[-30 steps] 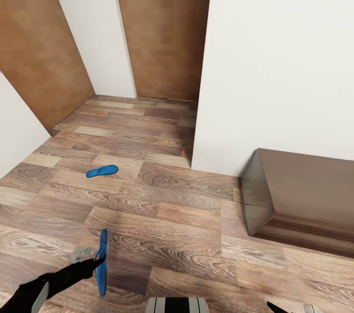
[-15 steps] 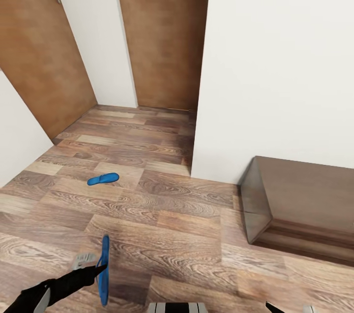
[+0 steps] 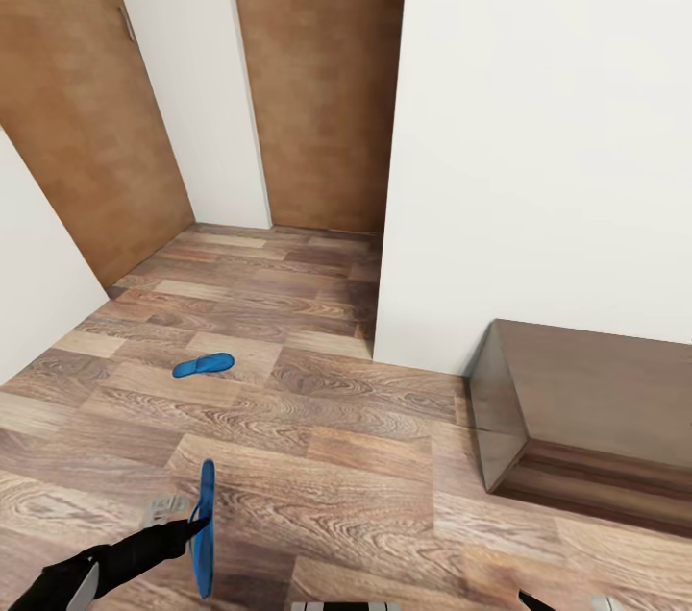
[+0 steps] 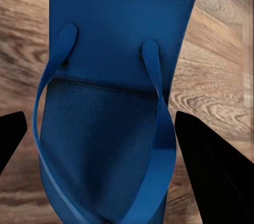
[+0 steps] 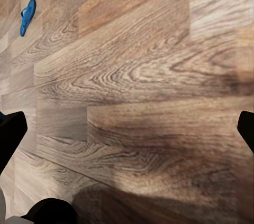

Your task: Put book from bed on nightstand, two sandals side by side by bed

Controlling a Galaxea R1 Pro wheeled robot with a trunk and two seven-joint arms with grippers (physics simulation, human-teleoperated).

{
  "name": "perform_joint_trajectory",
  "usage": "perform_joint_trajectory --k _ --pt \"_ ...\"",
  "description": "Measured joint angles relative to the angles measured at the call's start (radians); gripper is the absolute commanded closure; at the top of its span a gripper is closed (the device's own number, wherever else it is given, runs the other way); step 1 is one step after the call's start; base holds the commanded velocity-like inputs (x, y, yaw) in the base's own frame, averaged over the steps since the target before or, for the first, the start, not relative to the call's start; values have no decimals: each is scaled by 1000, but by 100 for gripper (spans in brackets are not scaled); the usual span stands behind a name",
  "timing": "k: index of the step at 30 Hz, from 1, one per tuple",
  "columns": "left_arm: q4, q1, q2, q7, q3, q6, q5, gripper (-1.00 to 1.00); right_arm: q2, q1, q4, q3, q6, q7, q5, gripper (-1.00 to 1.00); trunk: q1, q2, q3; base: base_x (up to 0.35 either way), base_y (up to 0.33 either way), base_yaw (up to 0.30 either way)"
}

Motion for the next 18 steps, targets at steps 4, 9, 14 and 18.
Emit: perform_joint_trajectory --k 4,9,14,18 --pt "0 0 -9 1 0 0 0 100 0 0 1 0 -7 -2 0 -100 -2 1 15 0 0 0" --pt "0 0 -14 2 0 0 0 100 1 0 1 0 -15 -2 0 -100 -4 2 35 0 0 0" --pt "0 0 -19 3 0 0 -1 100 1 0 2 0 -17 -2 0 -100 -6 3 54 0 0 0" --pt "0 0 -23 4 0 -1 -1 100 1 0 3 0 -17 -2 0 -100 -8 4 70 0 0 0"
